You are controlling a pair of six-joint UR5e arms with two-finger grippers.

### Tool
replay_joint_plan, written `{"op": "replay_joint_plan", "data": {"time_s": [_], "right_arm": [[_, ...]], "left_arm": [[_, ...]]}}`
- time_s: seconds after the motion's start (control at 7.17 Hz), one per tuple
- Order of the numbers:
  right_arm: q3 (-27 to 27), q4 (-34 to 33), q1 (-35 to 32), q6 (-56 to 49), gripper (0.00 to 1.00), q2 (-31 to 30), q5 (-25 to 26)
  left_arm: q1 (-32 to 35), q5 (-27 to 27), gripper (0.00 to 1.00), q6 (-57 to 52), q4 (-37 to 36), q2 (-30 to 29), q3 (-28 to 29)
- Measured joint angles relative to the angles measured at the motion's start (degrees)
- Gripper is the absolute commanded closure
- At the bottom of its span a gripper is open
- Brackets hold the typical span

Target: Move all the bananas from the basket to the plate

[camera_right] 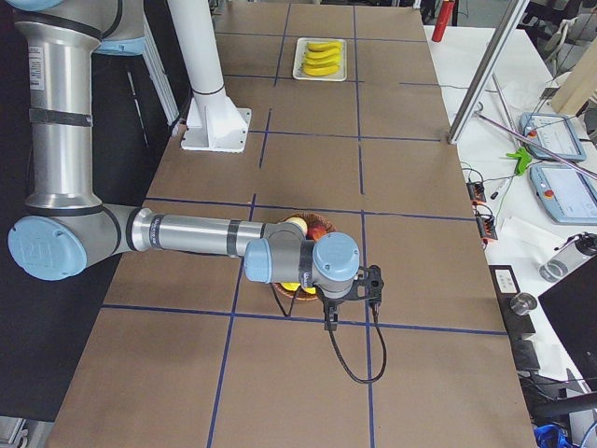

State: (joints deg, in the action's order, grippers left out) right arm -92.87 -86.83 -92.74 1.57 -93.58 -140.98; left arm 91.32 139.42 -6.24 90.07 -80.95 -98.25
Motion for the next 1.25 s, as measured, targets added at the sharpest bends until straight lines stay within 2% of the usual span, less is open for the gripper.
{"op": "replay_joint_plan", "data": {"time_s": [1.25], "right_arm": [[-1.1, 0.0, -0.5, 1.1, 0.0, -0.2, -0.1]], "left_arm": [[-0.1, 0.0, 0.0, 0.1, 0.0, -0.7, 0.0]]}}
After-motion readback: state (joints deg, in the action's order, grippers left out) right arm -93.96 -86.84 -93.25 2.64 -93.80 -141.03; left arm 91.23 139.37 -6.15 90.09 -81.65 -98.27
